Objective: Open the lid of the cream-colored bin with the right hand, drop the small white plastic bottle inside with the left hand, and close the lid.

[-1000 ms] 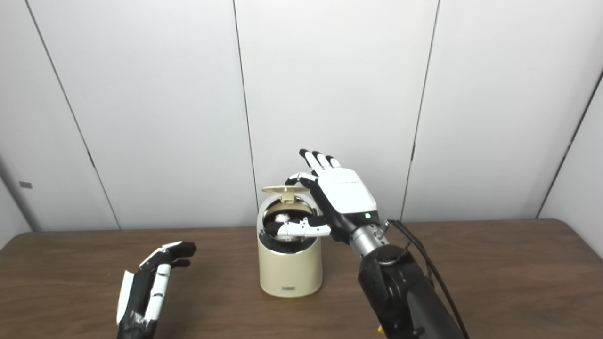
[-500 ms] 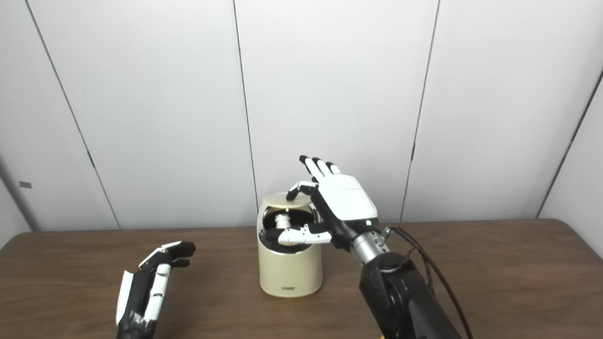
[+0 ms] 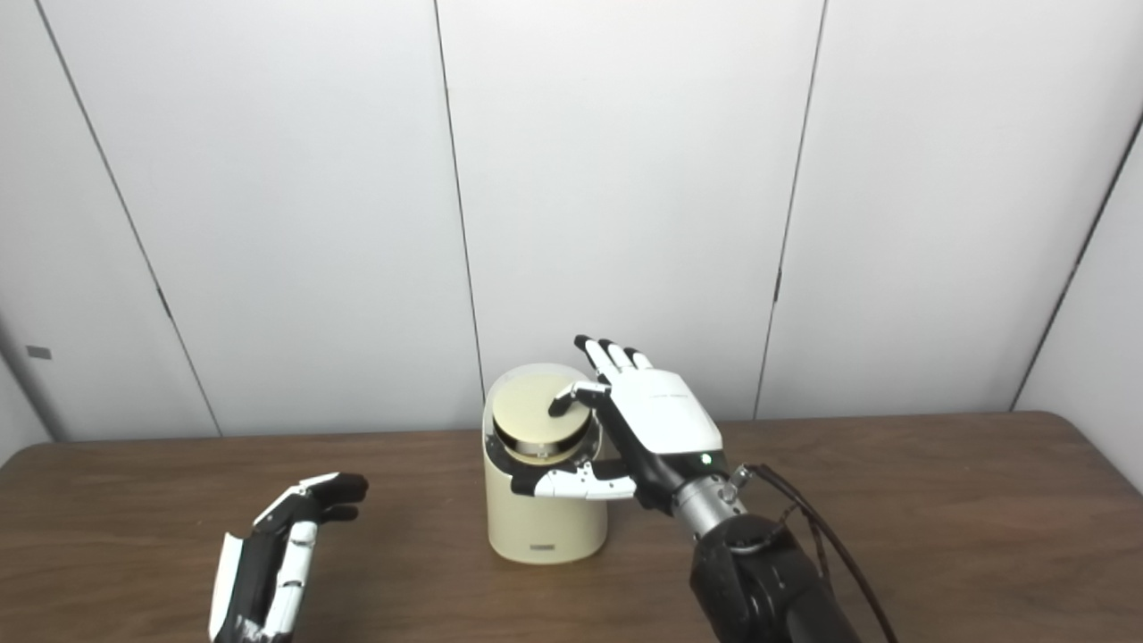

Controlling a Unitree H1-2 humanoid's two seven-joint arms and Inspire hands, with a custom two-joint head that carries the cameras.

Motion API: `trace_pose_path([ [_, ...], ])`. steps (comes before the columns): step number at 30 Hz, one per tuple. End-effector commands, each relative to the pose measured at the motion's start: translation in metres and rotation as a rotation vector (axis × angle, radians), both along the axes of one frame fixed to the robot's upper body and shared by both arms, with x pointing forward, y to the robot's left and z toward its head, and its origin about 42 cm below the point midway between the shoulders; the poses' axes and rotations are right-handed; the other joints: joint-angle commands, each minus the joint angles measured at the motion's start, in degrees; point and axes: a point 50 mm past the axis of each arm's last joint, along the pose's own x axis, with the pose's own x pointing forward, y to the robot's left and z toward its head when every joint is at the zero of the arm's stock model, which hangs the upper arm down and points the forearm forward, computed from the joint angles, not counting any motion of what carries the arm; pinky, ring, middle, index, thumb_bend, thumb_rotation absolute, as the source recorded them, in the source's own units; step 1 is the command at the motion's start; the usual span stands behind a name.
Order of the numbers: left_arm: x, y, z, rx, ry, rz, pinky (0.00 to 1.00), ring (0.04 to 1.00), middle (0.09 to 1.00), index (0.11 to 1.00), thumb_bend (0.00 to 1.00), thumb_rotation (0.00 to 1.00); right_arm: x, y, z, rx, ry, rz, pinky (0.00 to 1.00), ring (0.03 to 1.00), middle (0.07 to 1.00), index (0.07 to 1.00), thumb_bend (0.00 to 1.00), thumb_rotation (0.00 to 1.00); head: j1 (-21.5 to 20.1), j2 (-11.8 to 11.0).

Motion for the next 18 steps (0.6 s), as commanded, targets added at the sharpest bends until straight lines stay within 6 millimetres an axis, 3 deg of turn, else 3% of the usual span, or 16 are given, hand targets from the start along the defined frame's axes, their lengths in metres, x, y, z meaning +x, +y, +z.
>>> trace_pose_path([
  [1, -0.012, -0.001, -0.009, 0.019, 0.008, 0.001, 0.65, 0.701, 0.688, 0.666, 0.34, 0.98, 0.0, 0.003, 0.012, 0.011, -0.031, 0.01, 1.0, 1.0, 1.0, 0.694, 0.94, 1.0, 0.08, 0.42],
  [18, -0.012, -0.001, -0.007, 0.034, 0.003, 0.011, 0.64, 0.694, 0.683, 0.664, 0.35, 0.99, 0.018, 0.008, -0.031, -0.024, 0.072, -0.016, 1.0, 1.0, 1.0, 0.717, 0.98, 1.0, 0.31, 0.81],
])
